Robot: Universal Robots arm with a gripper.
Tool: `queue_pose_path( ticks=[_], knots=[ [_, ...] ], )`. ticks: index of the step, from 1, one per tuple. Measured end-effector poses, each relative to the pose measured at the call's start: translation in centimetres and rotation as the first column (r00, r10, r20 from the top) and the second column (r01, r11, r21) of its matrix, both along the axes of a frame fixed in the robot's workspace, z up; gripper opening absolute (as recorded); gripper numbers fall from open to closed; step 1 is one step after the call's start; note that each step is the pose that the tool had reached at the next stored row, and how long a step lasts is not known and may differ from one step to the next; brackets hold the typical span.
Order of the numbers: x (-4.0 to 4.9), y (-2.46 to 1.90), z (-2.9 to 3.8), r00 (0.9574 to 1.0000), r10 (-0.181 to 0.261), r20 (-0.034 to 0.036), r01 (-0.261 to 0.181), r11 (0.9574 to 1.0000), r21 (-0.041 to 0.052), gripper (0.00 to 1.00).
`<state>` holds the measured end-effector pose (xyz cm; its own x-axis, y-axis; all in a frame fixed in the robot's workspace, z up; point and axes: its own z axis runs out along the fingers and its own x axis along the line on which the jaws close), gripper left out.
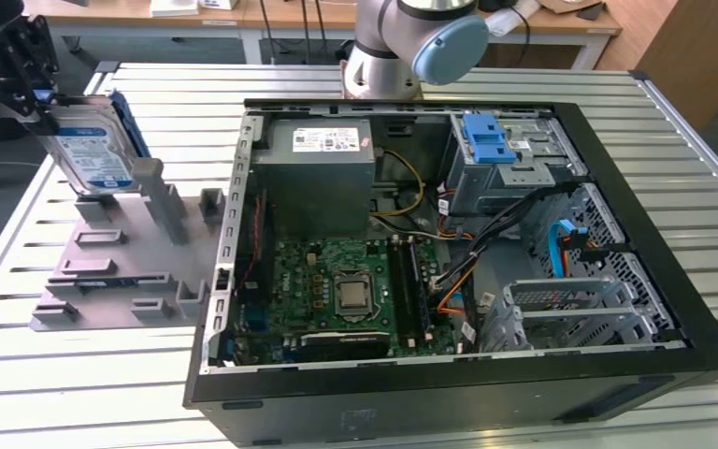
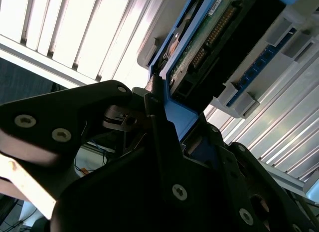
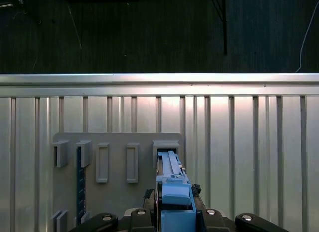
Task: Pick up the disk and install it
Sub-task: 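Pick up the disk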
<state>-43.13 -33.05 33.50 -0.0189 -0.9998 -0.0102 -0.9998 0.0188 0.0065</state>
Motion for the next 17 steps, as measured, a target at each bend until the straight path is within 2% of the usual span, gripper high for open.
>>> queue_pose_path(
  ticks=[17],
  knots=[
    [0.00,0.00,0.70,1.0000,0.000,0.0000,0.000,1.0000,0.0000,0.36]
  ],
)
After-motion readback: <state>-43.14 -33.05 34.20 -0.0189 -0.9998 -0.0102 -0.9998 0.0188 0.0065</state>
